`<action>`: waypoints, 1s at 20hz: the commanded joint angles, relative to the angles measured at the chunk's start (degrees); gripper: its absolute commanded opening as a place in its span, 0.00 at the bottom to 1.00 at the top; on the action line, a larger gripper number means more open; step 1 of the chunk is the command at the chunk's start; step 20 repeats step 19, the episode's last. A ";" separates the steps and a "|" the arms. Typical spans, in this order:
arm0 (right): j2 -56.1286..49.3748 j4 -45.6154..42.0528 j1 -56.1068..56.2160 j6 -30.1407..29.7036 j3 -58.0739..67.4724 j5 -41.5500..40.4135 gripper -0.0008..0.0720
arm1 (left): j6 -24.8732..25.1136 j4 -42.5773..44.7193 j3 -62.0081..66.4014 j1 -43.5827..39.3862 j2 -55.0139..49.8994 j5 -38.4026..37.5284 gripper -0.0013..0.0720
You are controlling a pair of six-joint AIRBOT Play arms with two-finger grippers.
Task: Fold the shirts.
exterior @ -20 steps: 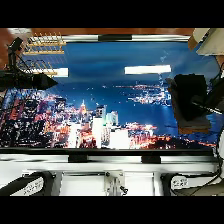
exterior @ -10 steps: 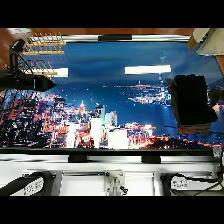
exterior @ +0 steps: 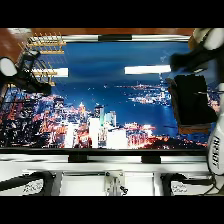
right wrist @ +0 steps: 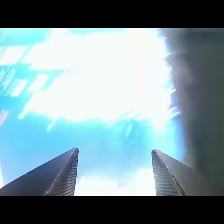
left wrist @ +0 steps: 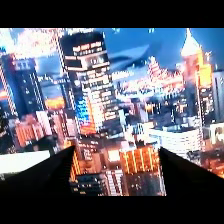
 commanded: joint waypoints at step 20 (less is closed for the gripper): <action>-6.54 13.22 6.95 1.95 -7.32 4.02 0.79 | -5.16 4.00 0.94 -2.51 -6.01 -5.55 0.98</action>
